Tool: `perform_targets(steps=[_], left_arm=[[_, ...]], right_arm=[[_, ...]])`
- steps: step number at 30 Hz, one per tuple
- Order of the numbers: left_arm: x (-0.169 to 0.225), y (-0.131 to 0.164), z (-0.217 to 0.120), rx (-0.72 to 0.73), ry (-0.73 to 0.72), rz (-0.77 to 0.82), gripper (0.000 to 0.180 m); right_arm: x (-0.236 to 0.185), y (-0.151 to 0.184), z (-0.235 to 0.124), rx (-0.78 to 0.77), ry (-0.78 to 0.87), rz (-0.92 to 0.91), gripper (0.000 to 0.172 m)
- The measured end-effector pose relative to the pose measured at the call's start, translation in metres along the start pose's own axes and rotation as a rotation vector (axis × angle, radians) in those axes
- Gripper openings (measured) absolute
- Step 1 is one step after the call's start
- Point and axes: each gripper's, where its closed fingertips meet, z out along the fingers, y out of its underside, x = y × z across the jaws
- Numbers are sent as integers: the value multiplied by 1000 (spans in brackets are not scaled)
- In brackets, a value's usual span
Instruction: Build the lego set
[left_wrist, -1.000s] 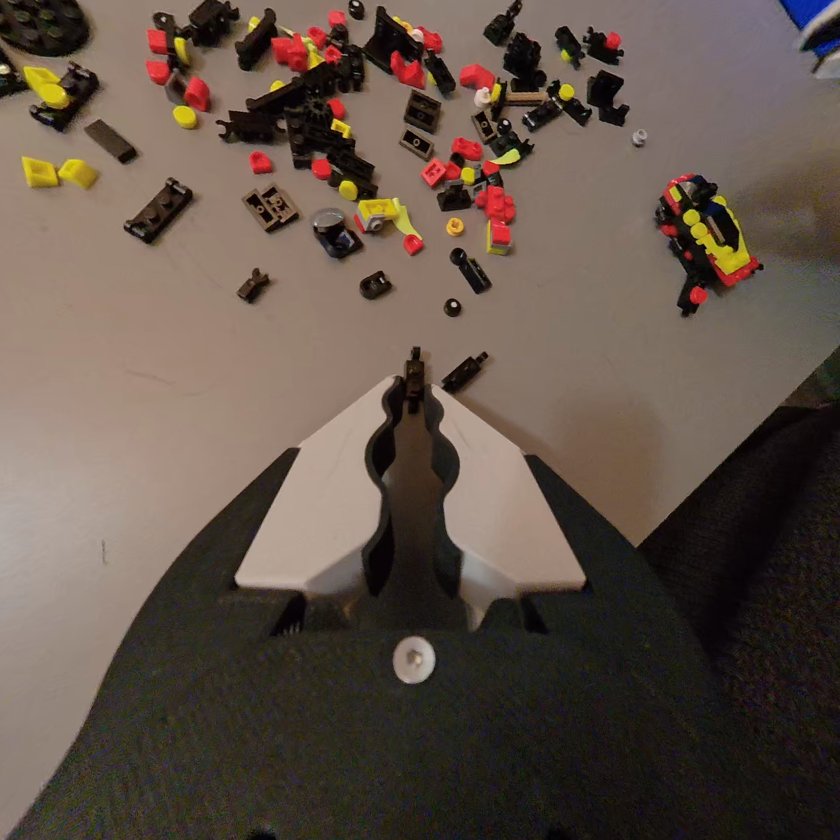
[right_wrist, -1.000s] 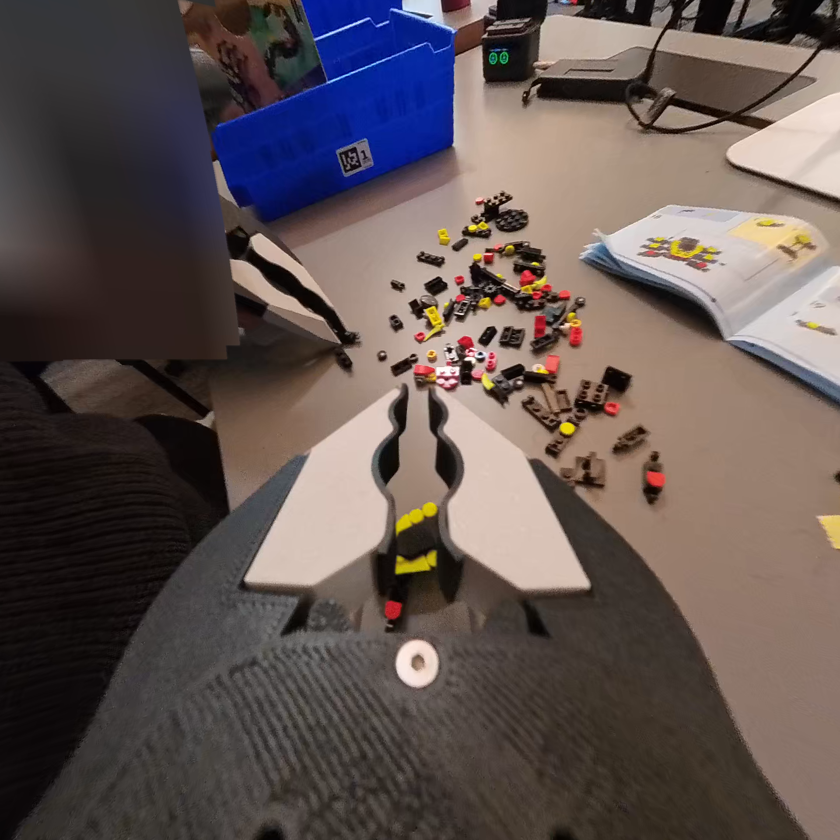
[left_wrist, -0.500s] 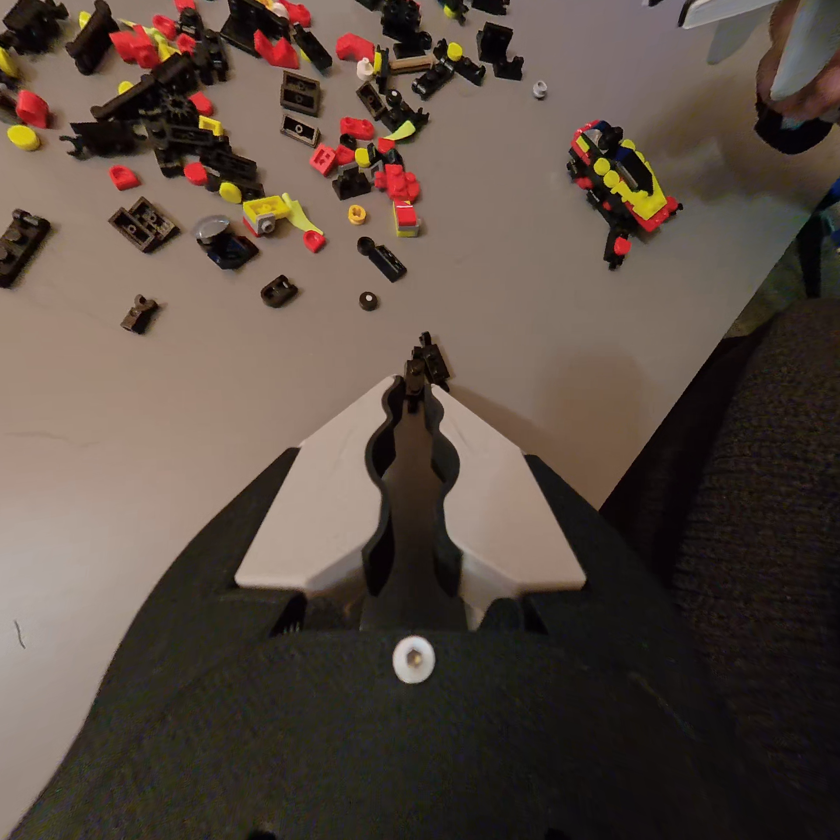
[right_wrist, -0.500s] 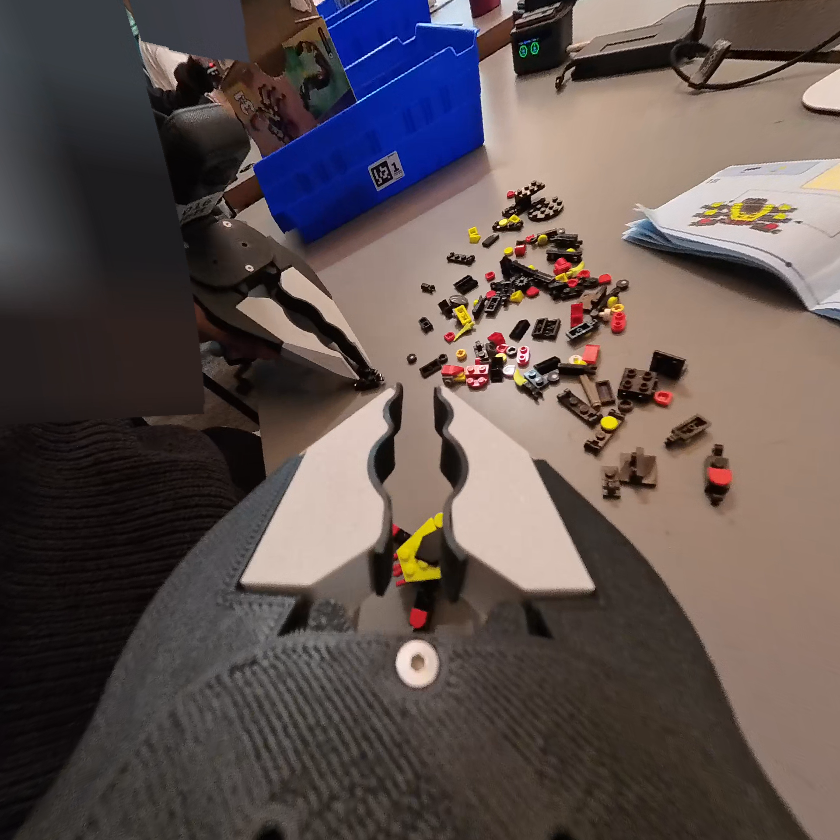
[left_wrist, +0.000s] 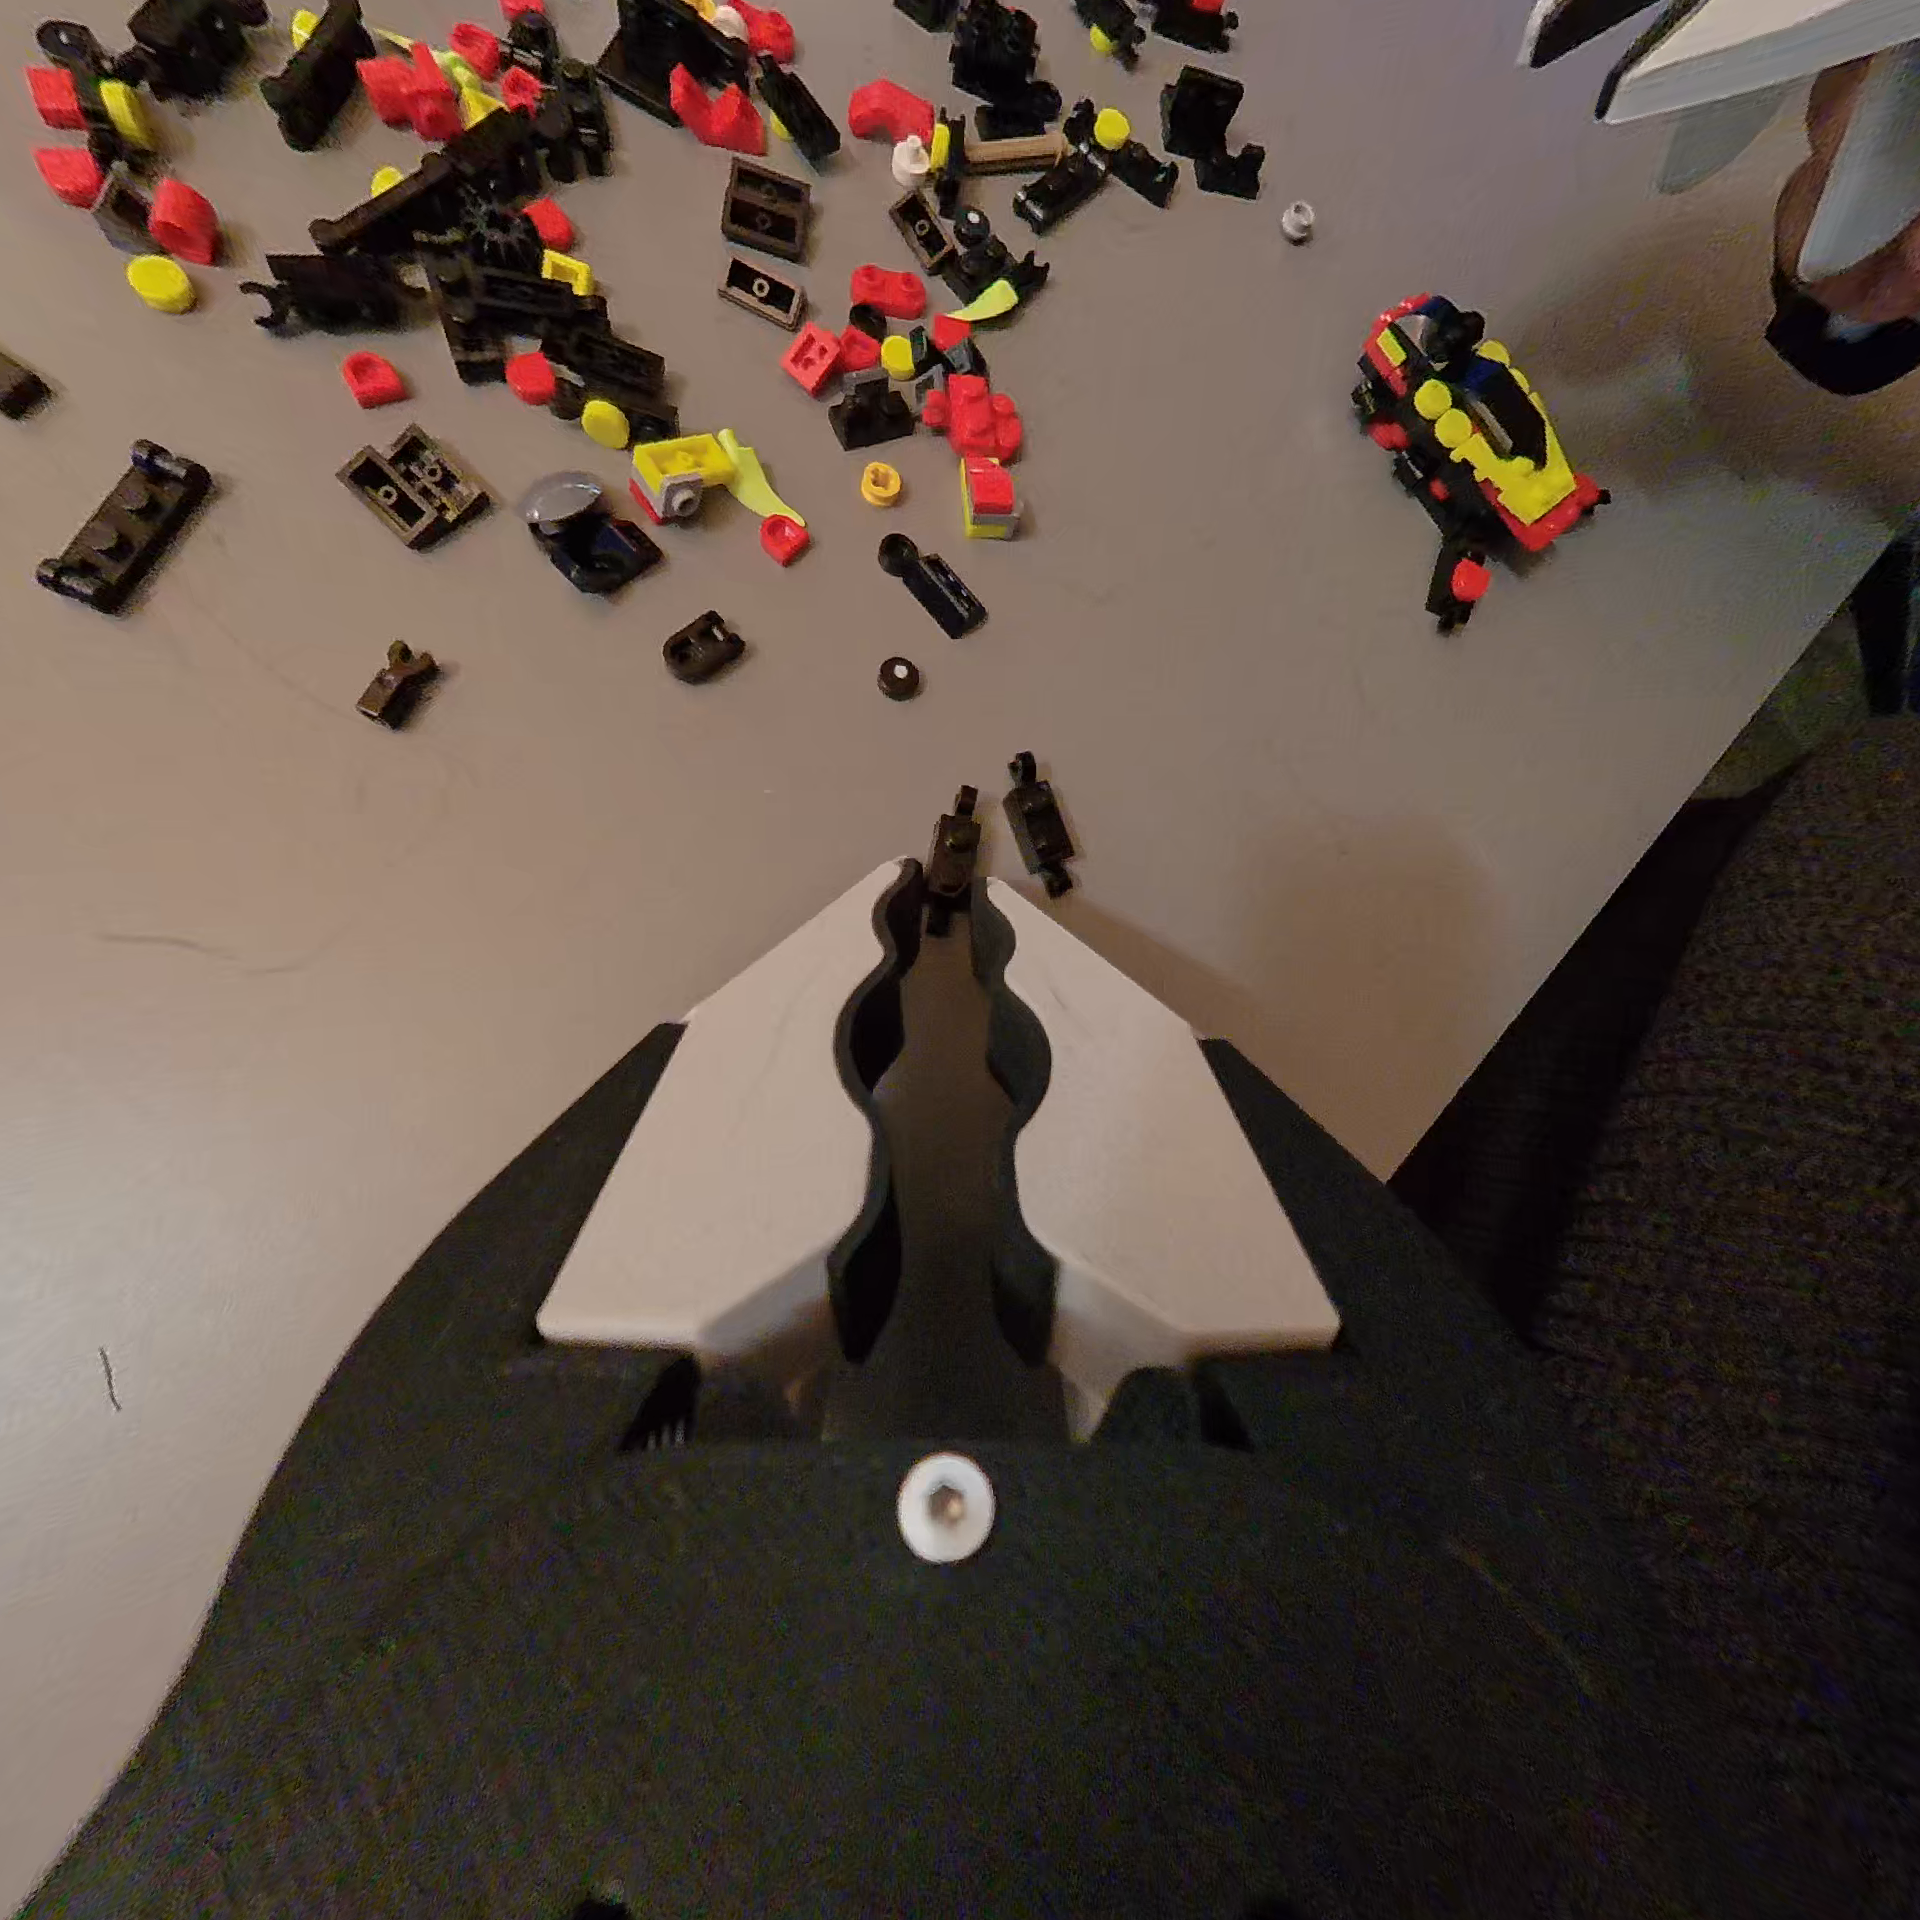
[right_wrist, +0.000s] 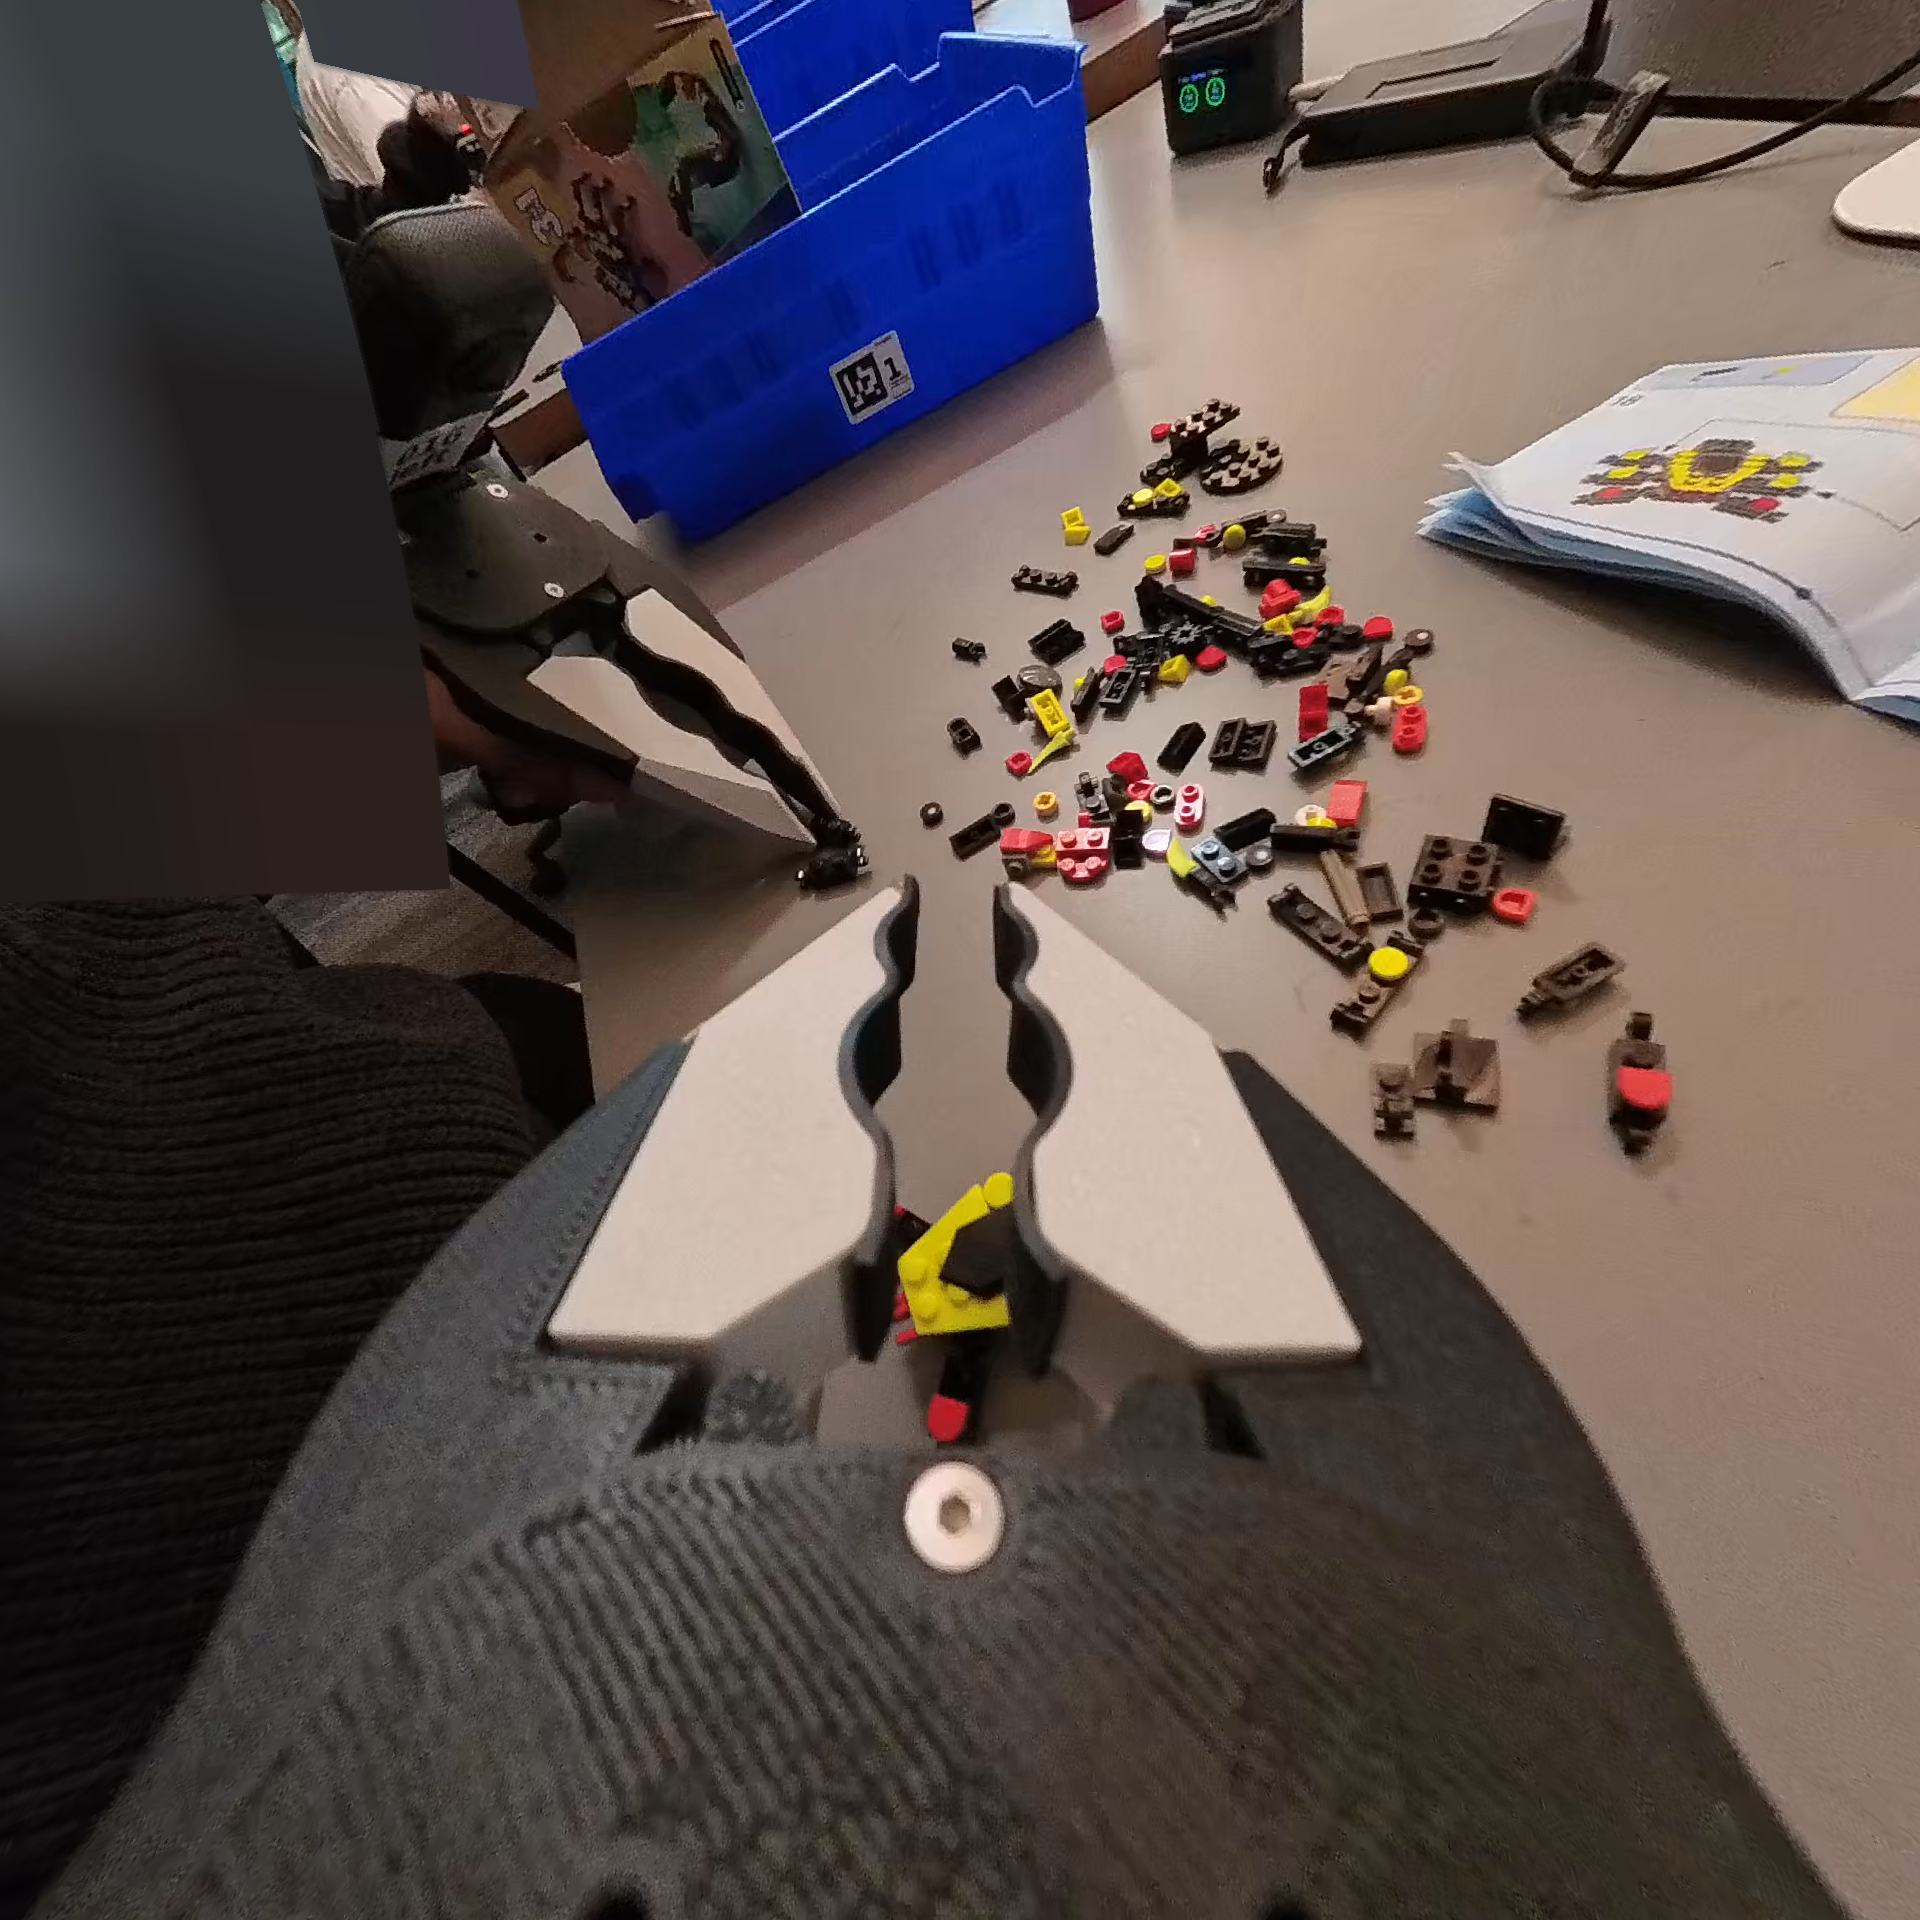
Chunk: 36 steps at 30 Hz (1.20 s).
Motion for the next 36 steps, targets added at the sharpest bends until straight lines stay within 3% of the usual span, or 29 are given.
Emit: perform_targets(steps=[1, 11, 15, 19, 22, 29, 31, 33, 36], left_arm=[[-1, 0, 0, 0, -3, -4, 6], [0, -2, 0, 10, 3, -38, 13], [4, -4, -2, 22, 55, -89, 14], [3, -11, -7, 68, 78, -125, 16], [-2, -16, -10, 98, 51, -118, 17], [-5, -21, -13, 131, 22, -103, 17], [-5, -22, -14, 138, 20, -103, 17], [-5, -24, -16, 148, 22, -105, 17], [1, -22, -16, 139, 82, -142, 18]], right_arm=[[0, 0, 0, 0, 1, -1, 13], [14, -4, -2, 2, 126, -79, 9], [15, -20, -10, 53, 242, -288, 31], [19, -35, -21, 147, 458, -511, 37], [19, -31, -20, 169, 508, -597, 39], [19, -31, -22, 203, 445, -420, 35], [22, -34, -23, 226, 432, -352, 25], [22, -42, -27, 282, 420, -283, 0], [29, -55, -40, 354, 482, -200, 0]])
